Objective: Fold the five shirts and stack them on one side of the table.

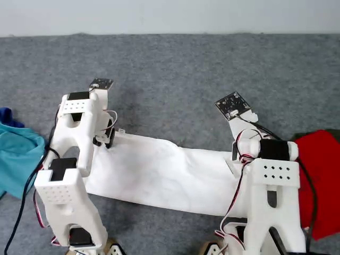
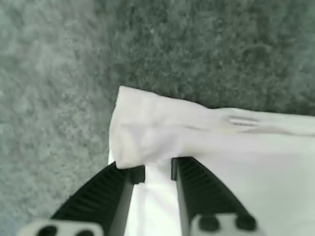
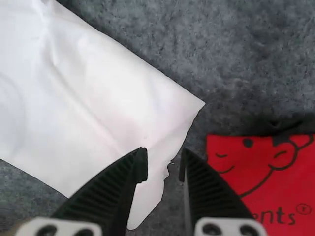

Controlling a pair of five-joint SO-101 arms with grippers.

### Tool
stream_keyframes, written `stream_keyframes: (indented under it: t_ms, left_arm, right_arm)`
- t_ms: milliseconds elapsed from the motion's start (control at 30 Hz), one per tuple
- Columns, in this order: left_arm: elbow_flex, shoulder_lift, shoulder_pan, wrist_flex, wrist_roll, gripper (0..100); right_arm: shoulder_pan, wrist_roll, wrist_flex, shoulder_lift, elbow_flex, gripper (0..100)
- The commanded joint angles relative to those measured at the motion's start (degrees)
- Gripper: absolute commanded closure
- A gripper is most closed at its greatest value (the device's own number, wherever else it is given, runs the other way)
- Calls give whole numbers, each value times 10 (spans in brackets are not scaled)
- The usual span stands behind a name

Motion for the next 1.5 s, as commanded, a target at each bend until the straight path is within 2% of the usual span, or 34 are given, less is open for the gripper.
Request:
stream_keyframes:
  t_ms: [0, 100, 433, 633, 767, 867, 1100, 1467]
  left_arm:
    - [-22, 11, -13, -10, 9, 900]
    - [-49, 6, -29, 13, 19, 900]
    - [-125, -79, -34, 188, 23, 900]
    - [-148, -165, -35, 245, 21, 897]
    - [-80, -190, -34, 245, 13, 895]
    - [-36, -165, -42, 238, -6, 895]
    - [-71, -65, -128, 184, -4, 894]
    - [-75, 26, -124, 165, -40, 874]
  right_arm:
    - [-1, -6, 4, -15, -22, 882]
    - [-1, -7, 4, -15, -22, 882]
    - [7, -4, 12, -8, -1, 882]
    - [78, -3, 18, -8, 0, 878]
    - [139, 33, 46, -8, 0, 817]
    - [169, 41, 47, -8, 0, 811]
    - [169, 48, 46, -8, 0, 811]
    - [169, 50, 45, -8, 1, 811]
